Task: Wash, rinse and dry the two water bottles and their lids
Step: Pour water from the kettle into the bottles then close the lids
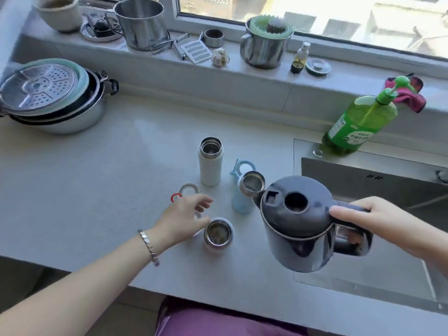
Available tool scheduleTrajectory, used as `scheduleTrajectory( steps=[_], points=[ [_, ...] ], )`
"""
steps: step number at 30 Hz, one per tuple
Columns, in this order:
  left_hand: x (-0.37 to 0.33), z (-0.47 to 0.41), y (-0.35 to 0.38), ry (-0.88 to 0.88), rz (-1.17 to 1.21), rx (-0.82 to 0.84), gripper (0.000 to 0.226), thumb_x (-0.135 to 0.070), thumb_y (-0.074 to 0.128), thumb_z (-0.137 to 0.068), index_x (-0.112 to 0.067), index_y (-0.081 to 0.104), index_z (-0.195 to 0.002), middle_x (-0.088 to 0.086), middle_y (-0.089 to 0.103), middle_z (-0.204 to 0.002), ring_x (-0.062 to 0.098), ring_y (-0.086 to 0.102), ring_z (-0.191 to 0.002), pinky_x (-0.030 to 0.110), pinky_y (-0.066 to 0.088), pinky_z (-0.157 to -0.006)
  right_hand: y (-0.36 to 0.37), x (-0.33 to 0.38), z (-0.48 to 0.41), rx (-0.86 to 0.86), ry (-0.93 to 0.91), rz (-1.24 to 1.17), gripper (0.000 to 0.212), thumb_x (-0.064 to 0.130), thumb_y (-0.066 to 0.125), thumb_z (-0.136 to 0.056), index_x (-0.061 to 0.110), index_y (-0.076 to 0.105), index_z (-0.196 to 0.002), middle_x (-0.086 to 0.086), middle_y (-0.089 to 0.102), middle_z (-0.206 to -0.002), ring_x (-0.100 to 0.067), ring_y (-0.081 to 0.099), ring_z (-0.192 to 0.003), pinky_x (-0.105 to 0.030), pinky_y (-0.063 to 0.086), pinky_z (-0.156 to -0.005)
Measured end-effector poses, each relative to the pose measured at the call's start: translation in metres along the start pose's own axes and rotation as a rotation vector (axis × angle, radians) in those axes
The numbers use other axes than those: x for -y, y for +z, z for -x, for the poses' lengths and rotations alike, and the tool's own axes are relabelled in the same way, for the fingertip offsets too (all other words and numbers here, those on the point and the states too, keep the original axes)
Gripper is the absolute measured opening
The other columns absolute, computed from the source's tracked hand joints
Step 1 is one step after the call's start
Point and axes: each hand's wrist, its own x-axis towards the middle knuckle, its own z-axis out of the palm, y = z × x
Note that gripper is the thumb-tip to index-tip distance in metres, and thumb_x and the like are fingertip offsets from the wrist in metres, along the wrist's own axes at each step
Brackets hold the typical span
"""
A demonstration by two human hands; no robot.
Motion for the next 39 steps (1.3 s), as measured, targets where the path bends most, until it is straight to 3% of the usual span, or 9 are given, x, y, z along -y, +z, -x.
scheduleTrajectory(
  steps=[3,7,10,16,21,25,30,32,39],
  points=[
    [-0.005,-0.031,-0.024,-0.089,-0.104,-0.087,0.019,-0.019,0.06,-0.084,-0.021,0.065,-0.102,-0.007,0.065,-0.09,0.011,0.062,-0.087,0.028,0.049,-0.085,-0.019,-0.008,-0.004,-0.091,-0.024,-0.196,0.089,0.086,0.063,-0.037,0.0,0.06,-0.058,-0.019,0.06,-0.057,-0.019,0.05,-0.056,-0.033,0.036,-0.064],
    [-0.005,-0.075,-0.052,-0.182,-0.21,-0.087,0.021,-0.02,0.057,-0.086,-0.017,0.063,-0.106,-0.003,0.062,-0.093,0.017,0.059,-0.089,0.026,0.046,-0.082,-0.031,-0.002,-0.031,-0.255,-0.076,-0.362,0.051,0.047,0.065,-0.076,-0.003,0.064,-0.065,-0.008,0.062,-0.059,-0.02,0.051,-0.058,-0.029,0.037,-0.059],
    [0.002,-0.097,-0.068,-0.249,-0.245,-0.078,0.022,-0.02,0.056,-0.087,-0.014,0.062,-0.107,-0.001,0.06,-0.092,0.016,0.057,-0.082,0.023,0.042,-0.075,-0.031,0.008,-0.066,-0.366,-0.1,-0.412,0.05,0.042,0.064,-0.083,-0.008,0.066,-0.074,-0.007,0.065,-0.062,-0.018,0.053,-0.057,-0.024,0.041,-0.056],
    [0.023,-0.115,-0.098,-0.337,-0.235,-0.07,0.01,-0.023,0.056,-0.085,-0.019,0.061,-0.092,-0.003,0.066,-0.08,0.014,0.064,-0.071,0.021,0.044,-0.057,-0.024,0.06,-0.139,-0.44,-0.237,-0.542,0.046,0.04,0.064,-0.083,0.009,0.055,-0.049,0.0,0.056,-0.047,-0.017,0.048,-0.047,-0.028,0.037,-0.053],
    [0.053,-0.122,-0.117,-0.343,-0.209,-0.047,0.005,-0.02,0.056,-0.084,-0.02,0.06,-0.088,-0.009,0.063,-0.073,0.013,0.061,-0.07,0.025,0.048,-0.064,-0.016,0.127,-0.202,-0.386,-0.321,-0.559,0.047,0.035,0.063,-0.085,0.012,0.052,-0.046,0.004,0.053,-0.044,-0.015,0.046,-0.047,-0.023,0.036,-0.049],
    [0.077,-0.131,-0.128,-0.374,-0.196,-0.009,0.006,-0.022,0.055,-0.086,-0.021,0.057,-0.093,-0.012,0.06,-0.078,0.007,0.057,-0.066,0.017,0.042,-0.056,0.004,0.17,-0.25,-0.265,-0.354,-0.534,0.048,0.034,0.063,-0.085,0.013,0.049,-0.045,0.004,0.05,-0.043,-0.008,0.043,-0.039,-0.013,0.034,-0.042],
    [0.105,-0.139,-0.133,-0.414,-0.162,0.0,0.014,-0.024,0.055,-0.087,-0.02,0.059,-0.1,-0.014,0.057,-0.079,0.009,0.058,-0.073,0.013,0.04,-0.058,0.044,0.202,-0.297,-0.145,-0.294,-0.604,0.036,0.035,0.062,-0.087,0.003,0.062,-0.069,-0.004,0.059,-0.058,-0.009,0.051,-0.049,-0.011,0.039,-0.047],
    [0.115,-0.14,-0.132,-0.42,-0.157,0.006,0.019,-0.025,0.055,-0.088,-0.018,0.06,-0.105,-0.015,0.055,-0.079,0.008,0.056,-0.073,0.014,0.04,-0.057,0.059,0.21,-0.311,-0.107,-0.285,-0.623,0.039,0.035,0.06,-0.088,0.002,0.061,-0.067,-0.007,0.058,-0.059,-0.01,0.051,-0.05,-0.01,0.039,-0.049],
    [0.129,-0.14,-0.124,-0.431,-0.141,0.041,0.024,-0.026,0.055,-0.088,-0.017,0.06,-0.109,-0.009,0.058,-0.087,0.014,0.059,-0.086,0.023,0.045,-0.074,0.094,0.227,-0.33,-0.05,-0.246,-0.604,0.042,0.038,0.055,-0.091,0.009,0.055,-0.06,-0.003,0.058,-0.06,0.001,0.048,-0.04,-0.007,0.035,-0.043]
  ],
)
